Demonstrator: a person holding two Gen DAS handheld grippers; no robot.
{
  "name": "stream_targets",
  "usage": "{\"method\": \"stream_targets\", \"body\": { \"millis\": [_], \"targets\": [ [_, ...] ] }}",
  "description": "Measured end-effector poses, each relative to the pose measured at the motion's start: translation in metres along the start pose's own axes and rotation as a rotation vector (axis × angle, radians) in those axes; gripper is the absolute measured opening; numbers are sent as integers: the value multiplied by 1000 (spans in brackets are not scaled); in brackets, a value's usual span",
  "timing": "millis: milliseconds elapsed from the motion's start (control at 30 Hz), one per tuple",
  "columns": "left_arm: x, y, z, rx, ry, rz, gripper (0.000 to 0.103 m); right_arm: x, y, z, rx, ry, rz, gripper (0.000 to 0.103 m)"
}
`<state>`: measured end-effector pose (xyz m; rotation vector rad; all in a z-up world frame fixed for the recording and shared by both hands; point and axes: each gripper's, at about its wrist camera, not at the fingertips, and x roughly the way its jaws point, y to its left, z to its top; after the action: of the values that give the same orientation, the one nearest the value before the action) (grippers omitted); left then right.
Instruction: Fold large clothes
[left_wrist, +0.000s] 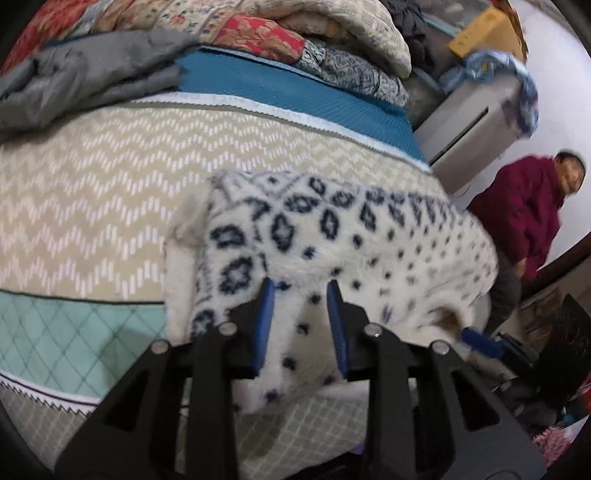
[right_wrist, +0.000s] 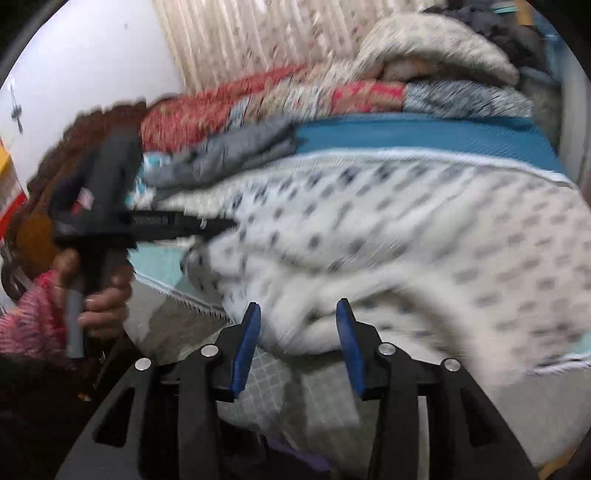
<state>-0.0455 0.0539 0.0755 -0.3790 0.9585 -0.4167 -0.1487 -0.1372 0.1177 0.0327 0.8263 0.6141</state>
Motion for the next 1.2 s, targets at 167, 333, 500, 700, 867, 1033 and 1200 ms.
{"method": "stream_targets", "body": {
  "millis": [167,333,500,700,867,1033,1200],
  "targets": [
    [-51,21,6,-47,-127,40,63,-69,-70,12,151,-181,-242,58],
    [-36,32,-7,-72,-5,54,70,-65,-161,9,351,-181,-391,61],
    [0,0,1,90,62,70,12,-31,-204,1,452,-87,-322,46],
    [18,27,68,31,41,153,12,-17,-196,18,466,-127,-325,38],
    [52,17,53,167,89,325,28,8,-231,-9,614,-76,-289,40],
    [-17,14,53,60,-46,216,28,-50,-210,-1,560,-237,-340,47],
    [-80,-16,48,79,-229,91,28,-64,-156,37,283,-310,-342,65]
  ]
}}
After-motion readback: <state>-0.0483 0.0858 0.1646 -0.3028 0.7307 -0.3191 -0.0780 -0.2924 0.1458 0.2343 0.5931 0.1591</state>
